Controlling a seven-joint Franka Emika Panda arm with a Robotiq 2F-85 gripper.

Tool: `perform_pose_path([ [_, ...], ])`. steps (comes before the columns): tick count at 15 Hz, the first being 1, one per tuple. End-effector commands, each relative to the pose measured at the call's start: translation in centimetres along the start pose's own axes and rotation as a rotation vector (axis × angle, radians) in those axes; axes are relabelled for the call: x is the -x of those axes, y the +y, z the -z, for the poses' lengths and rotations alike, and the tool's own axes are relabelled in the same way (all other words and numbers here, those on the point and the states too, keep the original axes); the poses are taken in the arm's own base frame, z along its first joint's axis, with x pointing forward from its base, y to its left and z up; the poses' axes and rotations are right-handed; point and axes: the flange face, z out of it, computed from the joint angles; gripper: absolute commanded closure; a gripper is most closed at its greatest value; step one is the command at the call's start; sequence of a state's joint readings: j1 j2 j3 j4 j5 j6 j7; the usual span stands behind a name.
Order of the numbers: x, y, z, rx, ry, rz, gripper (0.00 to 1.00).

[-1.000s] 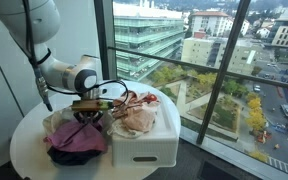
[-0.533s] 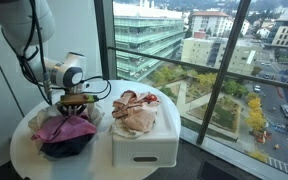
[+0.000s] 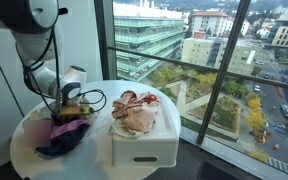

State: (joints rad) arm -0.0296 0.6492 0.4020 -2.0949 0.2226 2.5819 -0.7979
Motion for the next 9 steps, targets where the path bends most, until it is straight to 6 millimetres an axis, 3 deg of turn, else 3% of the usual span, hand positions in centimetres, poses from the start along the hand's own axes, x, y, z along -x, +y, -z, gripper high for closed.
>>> perform_pose_path([
  [1,-0.2,1.1,-1.3,-0.082,0.043,-0.028,0.57],
  [2,-0.1,0.9,-0.3,-0.087,0.041,-0.058,0.55],
  [9,3.9,-2.2,8.0,-0.107,0.091,-0.346,0.02],
])
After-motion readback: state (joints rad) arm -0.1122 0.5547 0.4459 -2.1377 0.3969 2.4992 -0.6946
